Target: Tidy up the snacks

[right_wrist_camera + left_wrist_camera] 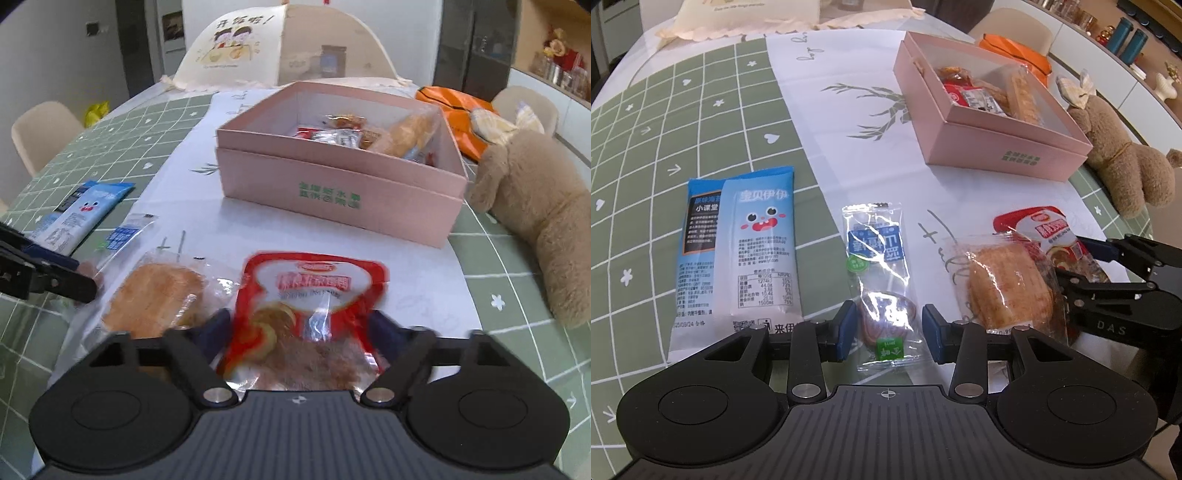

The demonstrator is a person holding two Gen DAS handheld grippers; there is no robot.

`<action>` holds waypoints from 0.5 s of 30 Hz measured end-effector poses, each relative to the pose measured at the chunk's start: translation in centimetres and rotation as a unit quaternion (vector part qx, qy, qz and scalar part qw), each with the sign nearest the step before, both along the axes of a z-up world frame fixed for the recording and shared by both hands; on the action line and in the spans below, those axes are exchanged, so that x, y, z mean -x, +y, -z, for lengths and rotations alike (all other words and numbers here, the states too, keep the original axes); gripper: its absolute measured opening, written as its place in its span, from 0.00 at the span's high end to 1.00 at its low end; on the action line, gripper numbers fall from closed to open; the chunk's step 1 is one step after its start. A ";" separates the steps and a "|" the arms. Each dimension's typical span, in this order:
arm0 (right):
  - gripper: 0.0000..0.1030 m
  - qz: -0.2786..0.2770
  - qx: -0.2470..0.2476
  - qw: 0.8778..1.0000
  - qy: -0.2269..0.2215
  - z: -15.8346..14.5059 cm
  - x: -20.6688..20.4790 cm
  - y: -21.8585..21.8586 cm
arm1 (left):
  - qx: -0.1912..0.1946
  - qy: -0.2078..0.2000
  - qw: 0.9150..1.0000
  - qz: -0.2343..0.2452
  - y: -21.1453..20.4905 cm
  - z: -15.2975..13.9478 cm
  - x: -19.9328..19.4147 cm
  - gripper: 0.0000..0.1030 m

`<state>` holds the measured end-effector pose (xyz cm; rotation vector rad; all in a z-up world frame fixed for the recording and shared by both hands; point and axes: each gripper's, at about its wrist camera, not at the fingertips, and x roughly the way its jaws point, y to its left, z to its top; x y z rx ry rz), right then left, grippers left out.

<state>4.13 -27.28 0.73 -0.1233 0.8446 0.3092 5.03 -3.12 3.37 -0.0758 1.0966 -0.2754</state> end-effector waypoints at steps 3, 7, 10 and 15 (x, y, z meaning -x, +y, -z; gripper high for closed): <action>0.40 -0.001 0.018 1.000 -0.003 -0.3 0.5 0.4 | -0.002 0.002 1.000 0.002 -0.1 0.0 -0.2 0.57; 0.40 0.009 0.021 1.000 -0.012 -0.9 1.2 -0.1 | -0.020 0.011 1.000 0.016 -0.8 -0.1 -1.0 0.57; 0.40 0.022 0.028 0.999 -0.016 -1.0 1.4 -0.6 | -0.037 0.007 0.999 0.028 -1.4 0.0 -1.2 0.57; 0.40 0.046 0.032 0.998 -0.008 -0.6 1.3 -1.4 | -0.044 -0.016 0.998 0.030 -1.6 0.1 -0.4 0.59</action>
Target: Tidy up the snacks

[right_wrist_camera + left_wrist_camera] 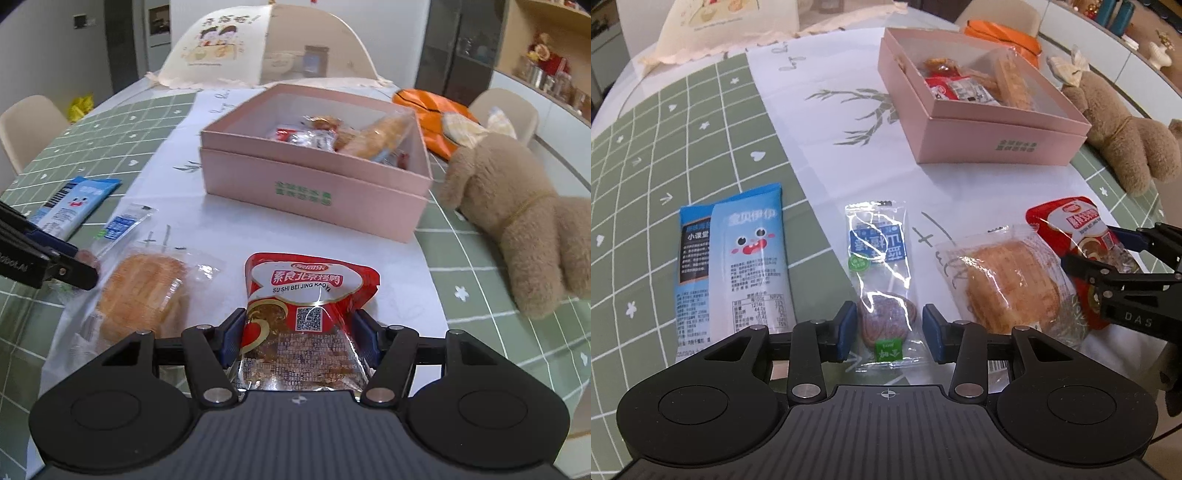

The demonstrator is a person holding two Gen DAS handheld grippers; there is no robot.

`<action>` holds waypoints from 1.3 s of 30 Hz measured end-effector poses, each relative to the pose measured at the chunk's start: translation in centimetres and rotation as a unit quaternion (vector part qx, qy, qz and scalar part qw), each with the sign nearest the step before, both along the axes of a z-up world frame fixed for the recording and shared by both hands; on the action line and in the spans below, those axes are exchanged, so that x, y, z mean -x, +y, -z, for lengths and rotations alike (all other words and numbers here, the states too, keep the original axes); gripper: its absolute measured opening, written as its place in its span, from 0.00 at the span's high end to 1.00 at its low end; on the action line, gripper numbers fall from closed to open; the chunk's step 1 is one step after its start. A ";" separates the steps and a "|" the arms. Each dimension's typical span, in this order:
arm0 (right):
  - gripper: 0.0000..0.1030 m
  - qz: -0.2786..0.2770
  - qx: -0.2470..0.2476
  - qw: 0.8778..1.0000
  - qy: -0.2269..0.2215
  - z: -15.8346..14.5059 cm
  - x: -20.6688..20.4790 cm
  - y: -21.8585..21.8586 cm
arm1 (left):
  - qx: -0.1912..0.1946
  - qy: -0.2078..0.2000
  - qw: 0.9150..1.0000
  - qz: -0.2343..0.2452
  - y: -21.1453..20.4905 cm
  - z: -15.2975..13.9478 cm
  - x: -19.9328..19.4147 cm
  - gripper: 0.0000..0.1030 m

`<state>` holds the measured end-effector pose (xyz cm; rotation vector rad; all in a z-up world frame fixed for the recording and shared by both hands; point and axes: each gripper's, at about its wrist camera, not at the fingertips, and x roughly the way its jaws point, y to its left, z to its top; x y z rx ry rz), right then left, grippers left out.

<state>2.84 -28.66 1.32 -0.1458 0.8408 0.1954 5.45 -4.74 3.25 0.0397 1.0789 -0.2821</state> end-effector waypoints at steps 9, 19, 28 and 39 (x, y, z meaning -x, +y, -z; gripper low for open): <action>0.40 0.037 -0.009 0.999 -0.006 -0.4 1.0 -1.9 | 0.036 -0.043 0.998 0.020 -0.2 -1.7 2.6 0.62; 0.40 0.033 -0.015 0.999 -0.015 -0.9 1.3 -2.1 | 0.062 -0.022 0.997 0.031 -1.1 -2.4 2.3 0.62; 0.40 0.031 -0.058 0.992 -0.111 -9.9 1.6 -4.2 | 0.150 -0.166 0.972 0.063 -1.4 -14.8 -0.4 0.62; 0.23 0.023 -0.040 0.977 -0.207 -20.2 -10.5 -1.7 | 0.231 -0.160 0.959 0.036 -1.9 -20.1 -14.5 0.61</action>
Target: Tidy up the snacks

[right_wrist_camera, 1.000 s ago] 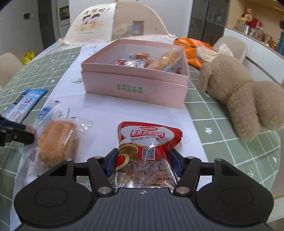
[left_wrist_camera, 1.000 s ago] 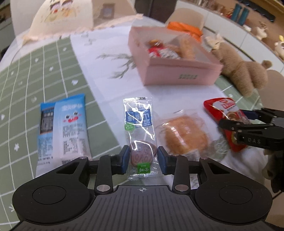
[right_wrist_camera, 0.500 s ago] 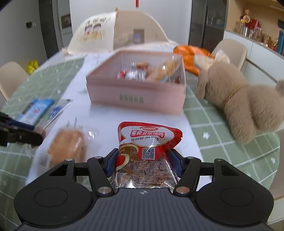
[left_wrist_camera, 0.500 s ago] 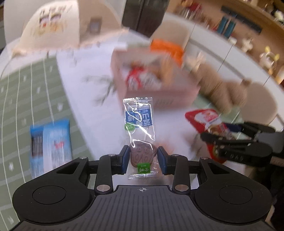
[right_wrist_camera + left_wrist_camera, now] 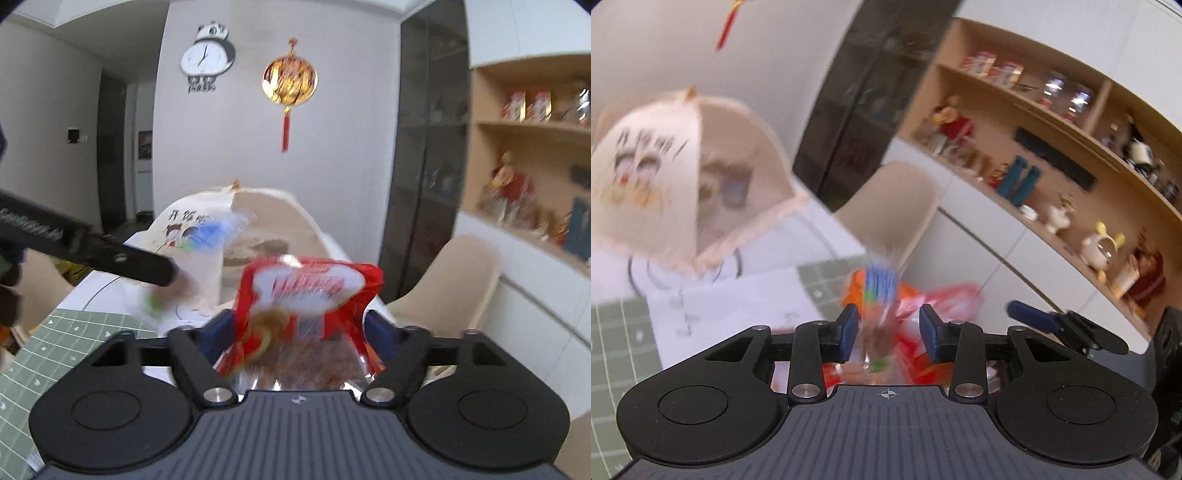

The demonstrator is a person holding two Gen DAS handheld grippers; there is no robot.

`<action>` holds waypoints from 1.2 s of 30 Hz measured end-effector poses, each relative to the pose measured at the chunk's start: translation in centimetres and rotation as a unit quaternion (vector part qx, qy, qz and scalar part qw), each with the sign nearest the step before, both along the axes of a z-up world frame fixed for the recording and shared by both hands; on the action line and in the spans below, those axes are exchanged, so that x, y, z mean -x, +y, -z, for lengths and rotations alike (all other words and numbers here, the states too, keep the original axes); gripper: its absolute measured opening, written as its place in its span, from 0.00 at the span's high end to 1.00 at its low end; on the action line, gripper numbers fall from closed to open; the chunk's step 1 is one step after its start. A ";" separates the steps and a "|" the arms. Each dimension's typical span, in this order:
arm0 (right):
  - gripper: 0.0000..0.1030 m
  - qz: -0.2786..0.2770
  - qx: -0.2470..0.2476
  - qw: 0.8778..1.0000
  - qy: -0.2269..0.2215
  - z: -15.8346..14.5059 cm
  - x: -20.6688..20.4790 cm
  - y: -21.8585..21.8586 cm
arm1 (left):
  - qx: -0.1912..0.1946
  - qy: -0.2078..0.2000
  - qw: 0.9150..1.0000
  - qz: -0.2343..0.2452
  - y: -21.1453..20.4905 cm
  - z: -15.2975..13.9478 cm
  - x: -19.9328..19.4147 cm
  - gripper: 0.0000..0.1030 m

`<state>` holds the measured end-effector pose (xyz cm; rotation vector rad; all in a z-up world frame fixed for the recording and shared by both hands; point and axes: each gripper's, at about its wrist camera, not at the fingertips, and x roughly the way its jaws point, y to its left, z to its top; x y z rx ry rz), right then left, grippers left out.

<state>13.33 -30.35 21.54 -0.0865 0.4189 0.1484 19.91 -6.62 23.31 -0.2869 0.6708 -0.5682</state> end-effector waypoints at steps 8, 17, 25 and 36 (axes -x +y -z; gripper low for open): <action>0.22 0.011 -0.023 0.995 0.097 8.3 1.0 -0.6 | -0.096 0.094 0.982 -0.132 9.4 11.6 5.2 0.61; 0.22 -0.037 -0.042 0.975 0.213 16.6 5.9 3.0 | -0.096 0.199 0.948 -0.227 16.2 18.7 10.2 0.61; 0.22 -0.101 -0.088 0.959 0.251 17.6 8.0 7.5 | -0.135 0.185 0.958 -0.172 12.3 19.0 10.3 0.60; 0.21 -0.108 0.020 0.967 0.231 18.6 10.3 10.5 | -0.166 0.161 0.964 -0.129 8.3 17.5 12.2 0.59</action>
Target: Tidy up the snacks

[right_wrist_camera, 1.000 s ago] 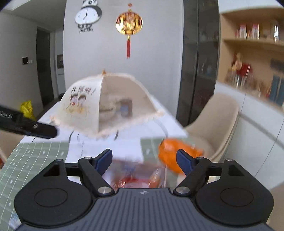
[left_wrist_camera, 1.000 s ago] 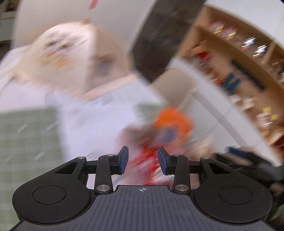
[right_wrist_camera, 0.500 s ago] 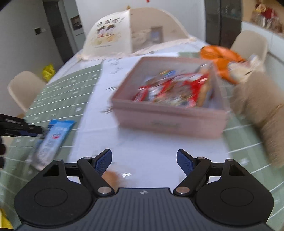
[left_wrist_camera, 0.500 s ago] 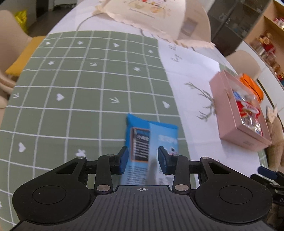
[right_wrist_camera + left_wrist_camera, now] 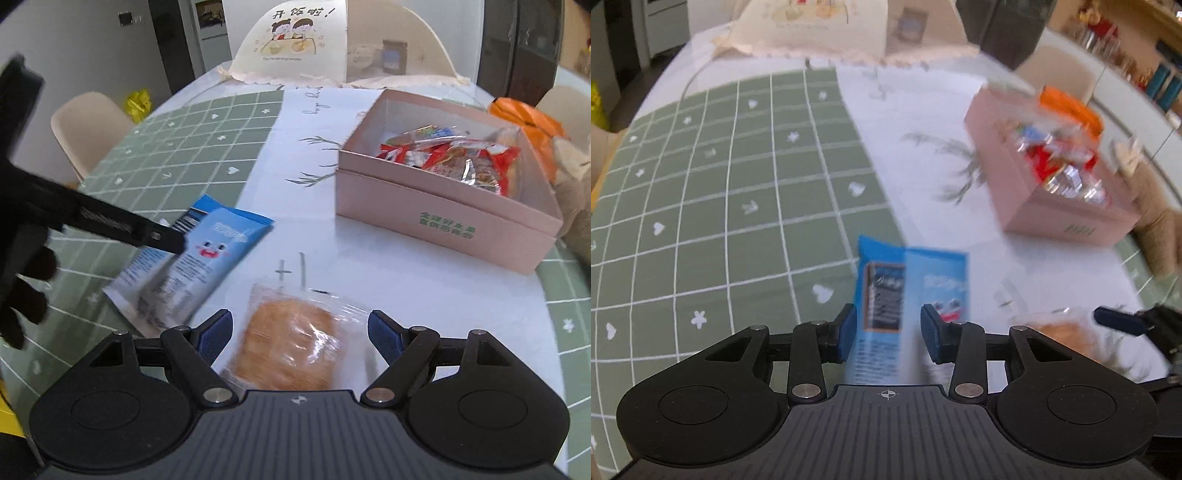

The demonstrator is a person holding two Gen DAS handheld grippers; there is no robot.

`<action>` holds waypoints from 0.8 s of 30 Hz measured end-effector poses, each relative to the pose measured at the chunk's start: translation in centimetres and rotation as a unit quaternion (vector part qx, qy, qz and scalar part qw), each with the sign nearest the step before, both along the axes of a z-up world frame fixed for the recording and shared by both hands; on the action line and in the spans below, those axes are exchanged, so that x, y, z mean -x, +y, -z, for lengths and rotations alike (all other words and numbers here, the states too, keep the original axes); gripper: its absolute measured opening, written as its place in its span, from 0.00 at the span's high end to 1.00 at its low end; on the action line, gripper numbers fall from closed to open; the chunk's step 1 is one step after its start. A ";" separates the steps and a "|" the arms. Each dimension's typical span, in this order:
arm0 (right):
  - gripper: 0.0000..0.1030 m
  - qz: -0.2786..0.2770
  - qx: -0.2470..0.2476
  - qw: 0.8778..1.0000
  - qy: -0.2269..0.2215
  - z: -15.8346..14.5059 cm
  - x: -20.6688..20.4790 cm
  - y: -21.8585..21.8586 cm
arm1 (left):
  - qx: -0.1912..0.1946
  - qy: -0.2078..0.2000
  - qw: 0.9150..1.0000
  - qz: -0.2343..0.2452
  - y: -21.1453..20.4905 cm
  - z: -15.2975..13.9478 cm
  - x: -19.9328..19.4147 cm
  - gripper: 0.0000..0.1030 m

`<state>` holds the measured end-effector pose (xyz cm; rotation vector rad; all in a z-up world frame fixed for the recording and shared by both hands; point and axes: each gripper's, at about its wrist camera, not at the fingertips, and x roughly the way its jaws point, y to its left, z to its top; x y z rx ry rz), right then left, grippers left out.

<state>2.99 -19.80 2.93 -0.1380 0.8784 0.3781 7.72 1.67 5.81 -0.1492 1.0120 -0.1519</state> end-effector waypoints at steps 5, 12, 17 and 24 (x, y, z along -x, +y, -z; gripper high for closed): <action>0.21 0.043 -0.051 0.998 -0.012 -1.6 -0.1 -3.9 | 0.087 0.036 0.994 0.052 -3.1 -1.3 0.7 0.59; 0.21 0.155 -0.053 0.984 -0.067 -3.8 -0.3 -9.1 | 0.025 0.057 0.988 0.145 -11.6 0.1 1.3 0.59; 0.21 0.182 -0.052 0.980 -0.054 -2.8 0.2 -10.9 | -0.020 0.050 0.981 0.185 -14.6 0.8 2.0 0.45; 0.21 0.196 -0.064 0.978 -0.031 -1.3 0.9 -11.3 | -0.002 0.026 0.984 0.178 -12.5 0.0 2.6 0.67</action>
